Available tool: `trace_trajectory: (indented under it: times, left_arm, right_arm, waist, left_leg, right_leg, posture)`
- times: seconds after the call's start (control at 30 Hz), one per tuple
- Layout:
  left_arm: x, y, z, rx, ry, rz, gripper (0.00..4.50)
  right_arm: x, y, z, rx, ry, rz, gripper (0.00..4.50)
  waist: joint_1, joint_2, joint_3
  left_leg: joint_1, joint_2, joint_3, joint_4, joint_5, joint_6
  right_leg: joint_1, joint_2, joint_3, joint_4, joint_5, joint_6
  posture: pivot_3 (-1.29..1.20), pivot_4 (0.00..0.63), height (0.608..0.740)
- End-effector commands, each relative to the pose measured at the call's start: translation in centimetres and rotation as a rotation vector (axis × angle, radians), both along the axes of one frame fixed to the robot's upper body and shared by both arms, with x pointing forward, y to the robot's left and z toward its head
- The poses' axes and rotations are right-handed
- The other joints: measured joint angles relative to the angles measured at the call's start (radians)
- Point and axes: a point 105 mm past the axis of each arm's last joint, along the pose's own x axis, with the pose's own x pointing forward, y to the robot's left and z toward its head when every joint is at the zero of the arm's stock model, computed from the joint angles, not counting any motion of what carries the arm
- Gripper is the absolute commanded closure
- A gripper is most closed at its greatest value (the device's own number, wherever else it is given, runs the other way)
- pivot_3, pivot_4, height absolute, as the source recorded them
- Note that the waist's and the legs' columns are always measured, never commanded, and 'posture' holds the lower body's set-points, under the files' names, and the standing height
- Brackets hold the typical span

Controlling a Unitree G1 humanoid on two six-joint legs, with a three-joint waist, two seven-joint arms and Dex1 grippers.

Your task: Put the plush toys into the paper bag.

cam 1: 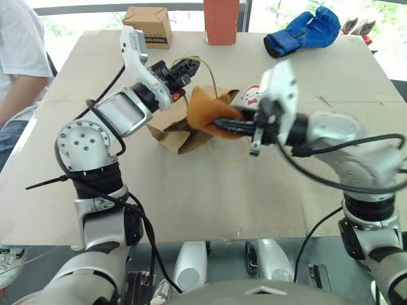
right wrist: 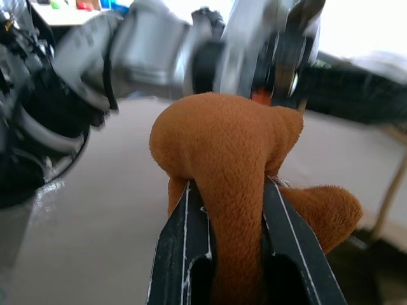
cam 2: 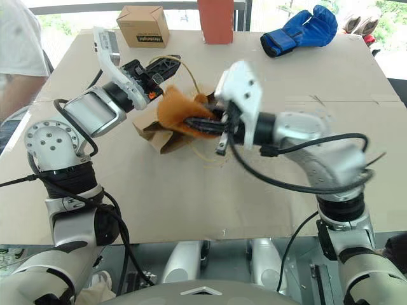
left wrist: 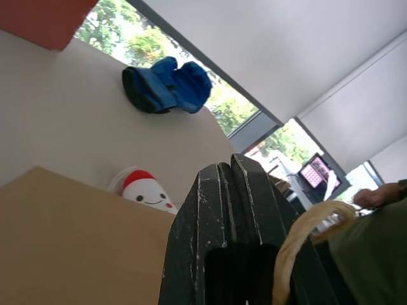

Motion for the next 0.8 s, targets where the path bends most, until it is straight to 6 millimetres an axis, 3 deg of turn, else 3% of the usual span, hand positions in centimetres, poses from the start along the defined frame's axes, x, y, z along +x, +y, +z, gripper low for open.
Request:
trace_trajectory:
  times: [0.03, 0.23, 0.43, 0.53, 0.57, 0.63, 0.8]
  left_arm:
    - [-1.5, -0.5, 1.5, -0.018, -0.054, -0.073, 4.50]
    - [-2.2, -0.9, 0.9, -0.010, -0.034, -0.107, 4.50]
    - [-2.5, -1.2, 0.4, -0.005, -0.023, -0.115, 4.50]
    - [-3.1, -1.6, -0.2, 0.001, -0.013, -0.132, 4.50]
    - [-3.2, -1.5, -0.3, 0.001, -0.011, -0.130, 4.50]
    - [-3.3, -1.4, -0.3, -0.003, -0.011, -0.125, 4.50]
    - [-3.3, 0.3, -0.5, -0.024, 0.011, -0.065, 4.50]
  right_arm:
    - [1.3, 0.2, -0.1, -0.014, -0.073, -0.025, 4.47]
    - [5.0, 2.5, -3.1, -0.199, -0.166, -0.016, 4.47]
    - [6.0, 5.6, -4.0, -0.253, -0.236, 0.056, 4.47]
    - [6.3, 8.6, -4.6, -0.245, -0.231, 0.121, 4.47]
    - [6.3, 9.0, -4.7, -0.232, -0.212, 0.133, 3.82]
    - [6.4, 9.0, -4.8, -0.222, -0.213, 0.141, 3.33]
    - [7.0, 8.0, -4.7, -0.233, -0.288, 0.103, 1.01]
  waist:
    - [-0.001, 0.000, 0.000]
    - [-0.017, 0.000, 0.000]
    - [-0.021, 0.000, 0.000]
    - [-0.026, 0.000, 0.000]
    - [-0.026, 0.000, 0.000]
    - [-0.022, 0.000, 0.000]
    - [-0.019, 0.000, 0.001]
  left_leg:
    - [0.000, 0.000, 0.000, 0.000, 0.000, 0.000]
    - [0.001, 0.000, 0.000, 0.000, 0.000, 0.000]
    - [0.000, 0.000, -0.001, -0.001, 0.000, 0.000]
    - [0.000, 0.000, -0.001, -0.002, 0.000, 0.000]
    - [0.000, 0.000, -0.001, -0.002, 0.000, 0.000]
    - [0.000, 0.000, -0.001, -0.002, 0.000, 0.000]
    - [0.000, 0.000, -0.001, -0.002, 0.000, 0.000]
  right_leg:
    - [0.000, 0.000, 0.000, 0.000, 0.000, 0.000]
    - [0.000, 0.001, 0.000, 0.001, 0.000, 0.000]
    - [0.000, 0.001, -0.001, 0.000, 0.000, 0.000]
    - [0.000, 0.000, 0.000, 0.000, 0.000, 0.000]
    - [0.000, 0.001, -0.001, 0.000, 0.000, 0.000]
    - [0.000, 0.001, -0.001, 0.000, 0.000, 0.000]
    - [0.000, -0.001, -0.002, 0.000, 0.000, 0.000]
  posture:
    - [0.00, 0.150, 0.714]
    - [0.00, 0.150, 0.714]
    - [0.00, 0.150, 0.714]
    - [0.00, 0.150, 0.714]
    - [0.00, 0.150, 0.714]
    - [0.00, 0.150, 0.714]
    - [0.00, 0.150, 0.714]
